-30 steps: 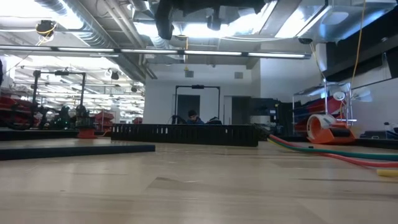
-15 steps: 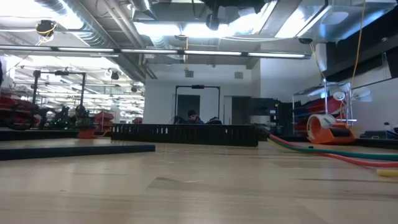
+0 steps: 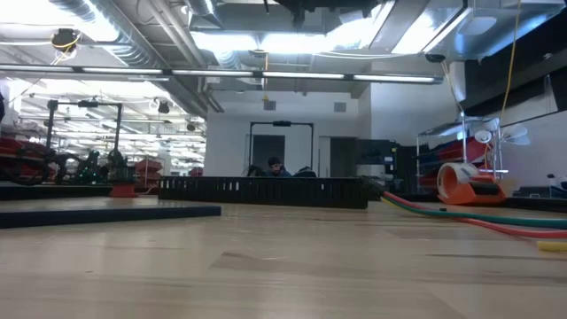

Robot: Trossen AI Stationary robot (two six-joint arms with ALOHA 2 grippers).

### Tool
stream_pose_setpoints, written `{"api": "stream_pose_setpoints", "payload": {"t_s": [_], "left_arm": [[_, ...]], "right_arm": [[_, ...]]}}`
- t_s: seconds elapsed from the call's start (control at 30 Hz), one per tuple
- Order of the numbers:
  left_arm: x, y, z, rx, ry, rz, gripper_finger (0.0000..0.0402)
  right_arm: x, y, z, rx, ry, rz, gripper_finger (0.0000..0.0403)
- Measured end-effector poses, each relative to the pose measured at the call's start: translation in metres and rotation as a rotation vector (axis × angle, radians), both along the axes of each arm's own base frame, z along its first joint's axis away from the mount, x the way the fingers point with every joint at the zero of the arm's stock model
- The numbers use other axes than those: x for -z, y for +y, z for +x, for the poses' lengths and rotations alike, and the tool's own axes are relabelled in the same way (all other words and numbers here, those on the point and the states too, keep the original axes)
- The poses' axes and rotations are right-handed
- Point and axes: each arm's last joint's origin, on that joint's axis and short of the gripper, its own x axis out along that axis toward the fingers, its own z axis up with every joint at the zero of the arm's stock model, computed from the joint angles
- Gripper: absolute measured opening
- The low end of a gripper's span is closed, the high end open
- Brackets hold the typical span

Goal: Ziptie cables
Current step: Prepare the black zip tie

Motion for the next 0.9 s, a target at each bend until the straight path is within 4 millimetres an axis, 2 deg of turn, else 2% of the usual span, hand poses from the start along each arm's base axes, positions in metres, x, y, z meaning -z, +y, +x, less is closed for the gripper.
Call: {"api": "stream_pose_setpoints", "payload": {"t_s": [0.13, 0.3, 0.57, 0.9], "left_arm": [[0.001, 0.002, 0.0, -0.008, -0.071, -0.199, 0.0], [0.005, 0.004, 0.004, -0.032, -0.115, -0.346, 0.0], [0.004, 0.011, 0.003, -0.086, -0.157, -0.397, 0.0], [0.003, 0.013, -0.005, -0.134, -0.148, -0.427, 0.0]], "right_arm": [[-0.006, -0.001, 0.001, 0.042, -0.082, -0.152, 0.0], [-0.009, 0.002, 0.004, 0.121, -0.129, -0.335, 0.0], [-0.009, 0.009, 0.008, 0.113, -0.159, -0.534, 0.0], [-0.018, 0.013, 0.004, 0.031, -0.244, -0.575, 0.0]]}}
